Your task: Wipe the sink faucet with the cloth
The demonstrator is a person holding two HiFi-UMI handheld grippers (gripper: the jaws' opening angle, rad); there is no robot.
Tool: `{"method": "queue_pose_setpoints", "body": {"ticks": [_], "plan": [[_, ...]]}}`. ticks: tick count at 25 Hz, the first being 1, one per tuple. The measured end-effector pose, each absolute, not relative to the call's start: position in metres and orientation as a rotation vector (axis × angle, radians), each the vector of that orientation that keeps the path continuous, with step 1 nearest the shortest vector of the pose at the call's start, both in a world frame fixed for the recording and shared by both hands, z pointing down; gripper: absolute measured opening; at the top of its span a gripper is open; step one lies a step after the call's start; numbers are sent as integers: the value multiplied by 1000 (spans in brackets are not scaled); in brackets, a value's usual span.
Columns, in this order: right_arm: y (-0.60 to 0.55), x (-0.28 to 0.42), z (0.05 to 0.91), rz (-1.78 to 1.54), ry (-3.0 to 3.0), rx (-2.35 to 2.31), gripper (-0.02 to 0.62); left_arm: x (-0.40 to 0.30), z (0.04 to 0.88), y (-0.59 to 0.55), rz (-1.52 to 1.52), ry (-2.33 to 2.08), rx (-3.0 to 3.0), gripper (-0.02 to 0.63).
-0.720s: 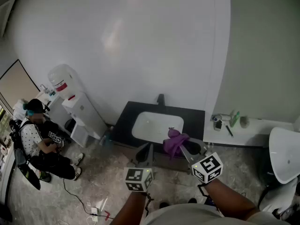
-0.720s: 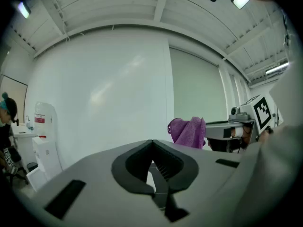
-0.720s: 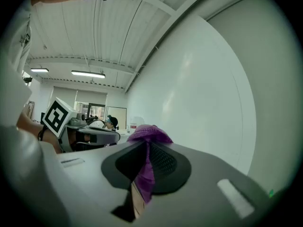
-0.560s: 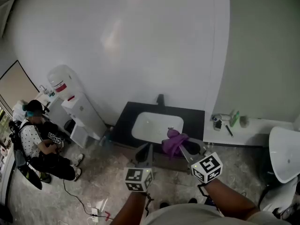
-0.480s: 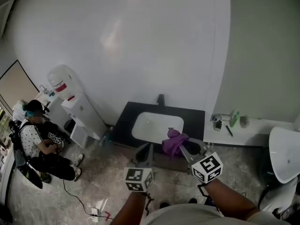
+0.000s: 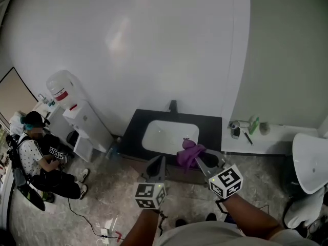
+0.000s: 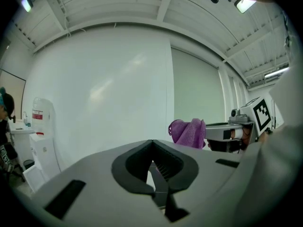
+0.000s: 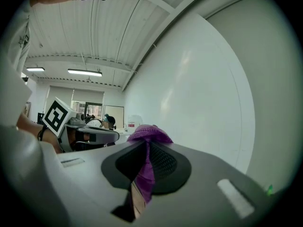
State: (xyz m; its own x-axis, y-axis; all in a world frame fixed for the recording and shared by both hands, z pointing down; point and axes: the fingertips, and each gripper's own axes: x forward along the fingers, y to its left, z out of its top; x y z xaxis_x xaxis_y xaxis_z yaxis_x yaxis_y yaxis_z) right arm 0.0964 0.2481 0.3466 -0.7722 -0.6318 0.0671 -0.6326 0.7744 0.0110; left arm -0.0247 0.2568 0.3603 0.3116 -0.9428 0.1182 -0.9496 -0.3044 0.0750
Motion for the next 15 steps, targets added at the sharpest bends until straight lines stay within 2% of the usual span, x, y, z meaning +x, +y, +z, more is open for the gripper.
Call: {"method": "queue_pose_setpoints", "body": {"ticks": [10,15], "plan": [[240,80,358,42,-2858,1144,26,-53,374,250,80,-1702,2462,6],[189,82,378,103,-2841,1195,26,-65,386,206,92,-1696,2450,6]]}}
